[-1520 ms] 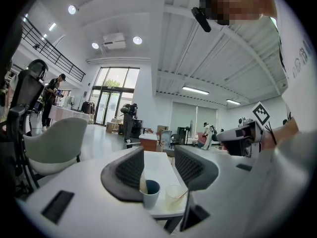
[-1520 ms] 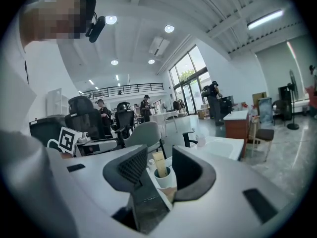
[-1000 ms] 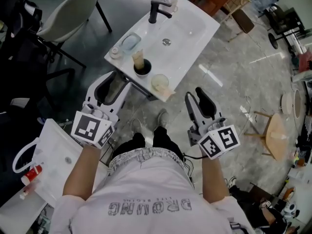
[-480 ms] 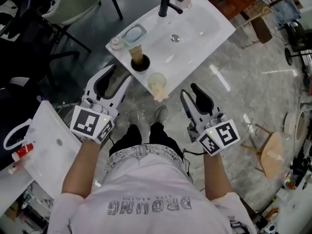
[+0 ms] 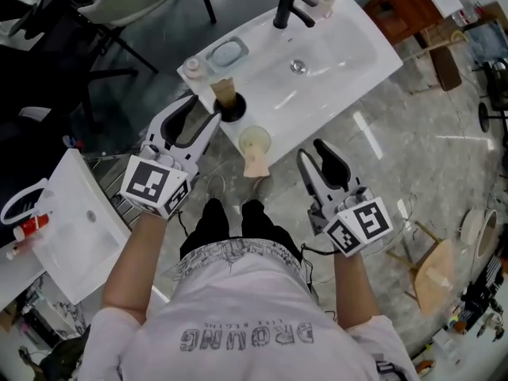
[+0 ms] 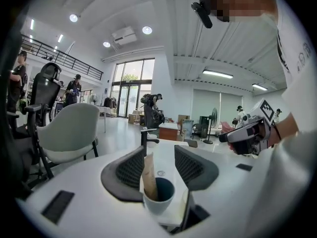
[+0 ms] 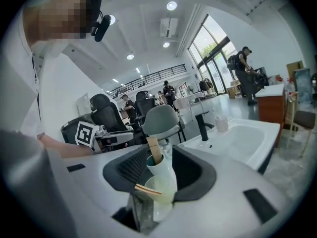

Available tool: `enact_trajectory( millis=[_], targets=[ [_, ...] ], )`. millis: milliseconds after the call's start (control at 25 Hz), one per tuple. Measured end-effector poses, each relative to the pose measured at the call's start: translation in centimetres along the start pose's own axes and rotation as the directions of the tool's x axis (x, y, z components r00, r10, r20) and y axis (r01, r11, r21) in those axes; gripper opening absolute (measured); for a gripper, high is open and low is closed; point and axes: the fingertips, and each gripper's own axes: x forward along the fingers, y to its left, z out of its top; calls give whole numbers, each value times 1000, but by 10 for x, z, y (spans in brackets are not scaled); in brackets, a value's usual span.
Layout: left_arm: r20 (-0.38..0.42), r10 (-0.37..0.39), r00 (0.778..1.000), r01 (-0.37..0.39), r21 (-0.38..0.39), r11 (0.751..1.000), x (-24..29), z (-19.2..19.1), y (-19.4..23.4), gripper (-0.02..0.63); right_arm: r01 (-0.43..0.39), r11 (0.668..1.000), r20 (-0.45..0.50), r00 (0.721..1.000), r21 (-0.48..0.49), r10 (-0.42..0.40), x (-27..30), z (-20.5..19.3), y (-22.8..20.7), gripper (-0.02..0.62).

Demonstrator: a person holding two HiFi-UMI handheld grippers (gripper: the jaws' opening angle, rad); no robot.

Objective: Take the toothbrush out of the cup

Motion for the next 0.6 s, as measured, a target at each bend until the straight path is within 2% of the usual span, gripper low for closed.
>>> enact_trajectory(
  millis=[600],
  targets=[
    [-43,2,999,-3,-41,999,42,-35,27,201,-8,1000,-78,997,28,10,21,-14,-29,164]
  ],
)
